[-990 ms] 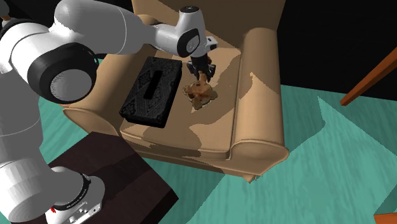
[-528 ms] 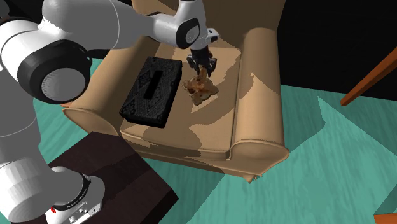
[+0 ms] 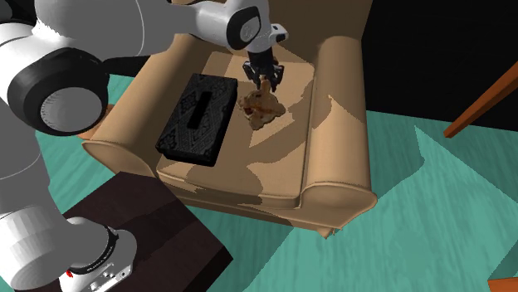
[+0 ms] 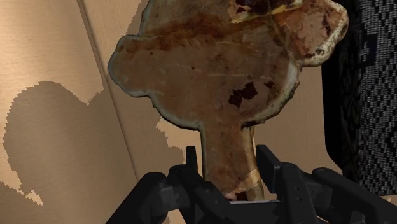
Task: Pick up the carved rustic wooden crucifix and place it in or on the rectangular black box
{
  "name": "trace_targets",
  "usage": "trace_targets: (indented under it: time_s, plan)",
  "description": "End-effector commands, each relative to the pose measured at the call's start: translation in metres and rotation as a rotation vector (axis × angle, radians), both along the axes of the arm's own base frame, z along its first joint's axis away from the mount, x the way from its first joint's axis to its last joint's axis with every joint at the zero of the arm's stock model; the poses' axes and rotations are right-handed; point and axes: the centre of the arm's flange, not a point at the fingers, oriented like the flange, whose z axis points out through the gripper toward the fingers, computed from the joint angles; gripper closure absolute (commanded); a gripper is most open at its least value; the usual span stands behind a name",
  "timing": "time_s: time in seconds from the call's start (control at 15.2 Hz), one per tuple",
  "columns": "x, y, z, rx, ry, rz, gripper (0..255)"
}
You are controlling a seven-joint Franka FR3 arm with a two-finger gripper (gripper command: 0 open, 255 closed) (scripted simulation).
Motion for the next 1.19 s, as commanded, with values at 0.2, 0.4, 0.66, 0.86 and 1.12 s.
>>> trace_targets:
  time_s: [0.2,0.4,0.66,0.86,1.12]
  plan:
    - [-0.001,0.0,0.025,0.0,0.0,0.0,255]
    - [-0.027,0.03,0.026,0.0,0.0,0.0,255]
    - [-0.062,0.069,0.029,0.0,0.0,0.0,255]
    - [-0.089,0.098,0.03,0.0,0.0,0.0,255]
    - [-0.124,0.138,0.032,0.0,0.0,0.0,255]
